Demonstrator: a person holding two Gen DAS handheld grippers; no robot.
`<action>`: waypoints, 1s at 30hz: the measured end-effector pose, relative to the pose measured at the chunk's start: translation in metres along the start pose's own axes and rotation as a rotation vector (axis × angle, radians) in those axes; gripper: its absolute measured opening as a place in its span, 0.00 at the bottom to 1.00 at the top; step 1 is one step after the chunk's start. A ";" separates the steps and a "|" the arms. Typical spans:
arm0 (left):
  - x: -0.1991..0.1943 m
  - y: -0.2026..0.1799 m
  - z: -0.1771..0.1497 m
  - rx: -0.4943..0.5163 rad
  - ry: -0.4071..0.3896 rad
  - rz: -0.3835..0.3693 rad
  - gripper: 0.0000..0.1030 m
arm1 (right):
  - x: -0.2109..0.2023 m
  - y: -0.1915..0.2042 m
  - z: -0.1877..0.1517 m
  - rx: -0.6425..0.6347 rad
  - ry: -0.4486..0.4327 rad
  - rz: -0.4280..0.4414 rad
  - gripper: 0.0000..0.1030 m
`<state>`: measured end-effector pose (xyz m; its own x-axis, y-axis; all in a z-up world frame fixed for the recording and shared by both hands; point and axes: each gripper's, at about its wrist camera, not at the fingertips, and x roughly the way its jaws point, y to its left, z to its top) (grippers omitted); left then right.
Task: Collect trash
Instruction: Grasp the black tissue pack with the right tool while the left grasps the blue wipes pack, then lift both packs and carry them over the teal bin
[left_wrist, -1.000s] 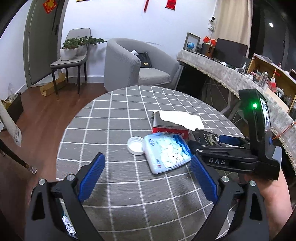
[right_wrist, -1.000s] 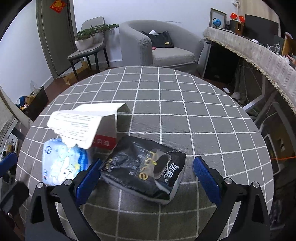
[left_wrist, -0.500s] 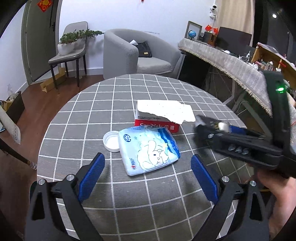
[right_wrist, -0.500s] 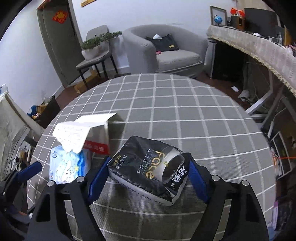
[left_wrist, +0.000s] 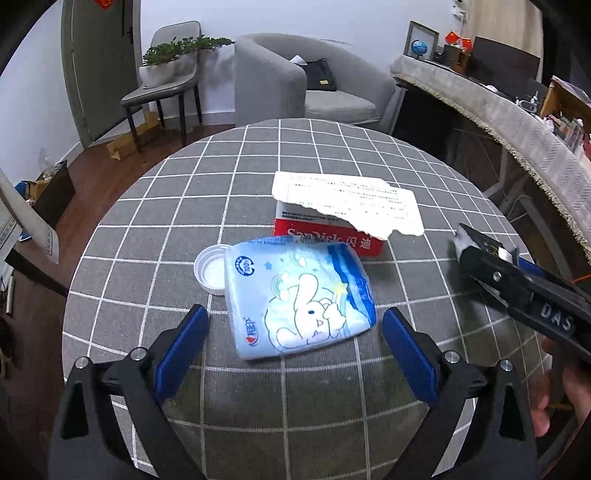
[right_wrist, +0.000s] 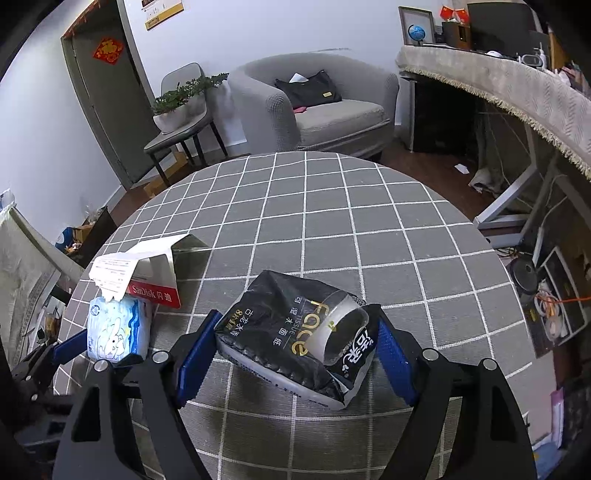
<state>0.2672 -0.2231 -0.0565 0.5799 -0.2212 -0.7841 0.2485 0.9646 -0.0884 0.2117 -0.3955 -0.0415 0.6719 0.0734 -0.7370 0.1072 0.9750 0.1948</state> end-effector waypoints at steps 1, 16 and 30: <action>0.000 -0.001 0.000 0.001 0.001 0.005 0.94 | 0.000 0.000 0.000 0.000 0.001 0.002 0.78; -0.004 -0.001 0.000 0.048 -0.012 -0.048 0.73 | 0.000 0.001 0.002 0.004 -0.013 0.030 0.78; -0.025 0.019 -0.006 0.058 -0.081 -0.122 0.69 | -0.015 0.037 0.017 -0.005 -0.092 0.086 0.78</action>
<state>0.2531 -0.1985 -0.0425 0.6027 -0.3495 -0.7173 0.3640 0.9204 -0.1427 0.2180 -0.3644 -0.0128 0.7428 0.1373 -0.6553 0.0430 0.9669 0.2514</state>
